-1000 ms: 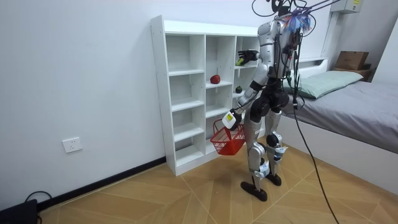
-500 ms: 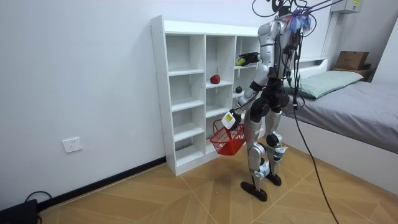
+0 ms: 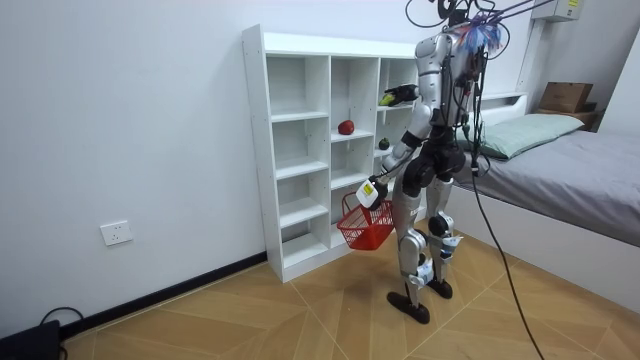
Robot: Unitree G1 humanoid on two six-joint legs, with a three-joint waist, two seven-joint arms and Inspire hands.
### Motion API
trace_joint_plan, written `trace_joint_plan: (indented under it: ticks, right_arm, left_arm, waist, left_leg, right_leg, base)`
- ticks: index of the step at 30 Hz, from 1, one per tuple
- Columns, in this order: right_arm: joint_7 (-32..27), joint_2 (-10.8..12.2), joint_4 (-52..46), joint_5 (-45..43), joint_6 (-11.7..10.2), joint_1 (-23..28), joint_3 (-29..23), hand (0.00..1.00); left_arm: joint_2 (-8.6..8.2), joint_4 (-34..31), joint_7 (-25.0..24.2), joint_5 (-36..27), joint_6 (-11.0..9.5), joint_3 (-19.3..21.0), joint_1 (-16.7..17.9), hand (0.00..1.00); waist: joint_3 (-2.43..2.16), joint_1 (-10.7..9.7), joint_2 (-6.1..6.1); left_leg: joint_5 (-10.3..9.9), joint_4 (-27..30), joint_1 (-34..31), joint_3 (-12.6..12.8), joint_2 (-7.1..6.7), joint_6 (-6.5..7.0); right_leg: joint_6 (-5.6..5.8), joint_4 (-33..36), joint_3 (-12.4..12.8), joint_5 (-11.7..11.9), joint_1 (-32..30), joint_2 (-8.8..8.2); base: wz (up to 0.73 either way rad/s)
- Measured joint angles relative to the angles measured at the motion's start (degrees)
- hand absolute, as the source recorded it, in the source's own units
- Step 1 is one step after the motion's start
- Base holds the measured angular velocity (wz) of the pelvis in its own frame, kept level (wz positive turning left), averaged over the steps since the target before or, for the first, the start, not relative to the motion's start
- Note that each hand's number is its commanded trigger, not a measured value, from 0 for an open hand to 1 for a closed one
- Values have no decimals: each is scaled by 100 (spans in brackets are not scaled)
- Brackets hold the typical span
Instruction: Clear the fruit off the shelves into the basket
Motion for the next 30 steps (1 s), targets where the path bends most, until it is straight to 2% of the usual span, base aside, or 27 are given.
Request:
trace_joint_plan:
  ticks: [7, 19, 24, 25, 26, 27, 28, 29, 30]
  right_arm:
    - [83, 0, 52, -94, 0, 0, 1, 0]
    - [142, -8, -159, -1032, -25, -129, 66, 0]
    - [141, -141, -312, -1292, -67, -130, 242, 0]
    - [138, -142, -312, -1293, -68, -130, 250, 3]
    - [136, -142, -314, -1294, -69, -131, 277, 35]
    - [136, -142, -314, -1301, -71, -131, 288, 53]
    - [135, -146, -313, -1303, -71, -131, 299, 83]
    - [134, -172, -313, -1303, -72, -132, 352, 100]
    - [129, -225, -313, -1302, -73, -133, 432, 100]
  left_arm:
    - [7, 1, -13, -11, 0, -12, -5, 100]
    - [69, 1, -192, 32, -12, -40, -18, 100]
    - [121, -1, -175, 37, -18, -131, -35, 100]
    - [130, -1, -172, 37, -18, -141, -38, 100]
    - [144, -1, -170, 37, -18, -159, -44, 100]
    - [167, -1, -170, 37, -18, -204, -54, 100]
    - [181, -1, -173, 37, -18, -230, -60, 100]
    - [192, -1, -182, 37, -18, -240, -67, 100]
    - [201, -1, -186, 37, -18, -244, -72, 100]
  waist:
    - [4, -8, -5]
    - [0, -2, -10]
    - [2, -3, -5]
    - [2, -2, -5]
    - [2, 0, -4]
    - [1, 1, -3]
    - [1, 2, -4]
    - [1, 2, -4]
    - [0, 2, -5]
  left_leg:
    - [0, 33, 2, -81, -9, 0]
    - [-1, 53, -7, -81, -9, 0]
    - [-1, 50, -5, -81, -8, 0]
    - [-1, 50, -5, -81, -7, -1]
    - [-1, 47, -17, -81, -6, -1]
    - [-1, 47, -18, -82, -6, -1]
    - [-1, 46, -18, -82, -6, -1]
    - [-1, 46, -18, -82, -6, -1]
    - [-1, 46, -17, -82, -6, 0]
  right_leg:
    - [0, -28, -34, 0, 56, -7]
    - [-1, -25, -34, 0, 55, 0]
    - [-1, -22, -40, 0, 58, 1]
    - [-1, -21, -39, 0, 59, 1]
    - [-1, -17, -40, 0, 67, 2]
    - [-1, -17, -39, 0, 71, 2]
    - [-1, -17, -44, 0, 71, 2]
    - [-1, -17, -51, 0, 72, 2]
    - [-1, -17, -54, 0, 74, 1]
  base:
    - [4]
    - [0]
    - [0]
    - [0]
    - [0]
    - [0]
    - [0]
    - [0]
    - [0]
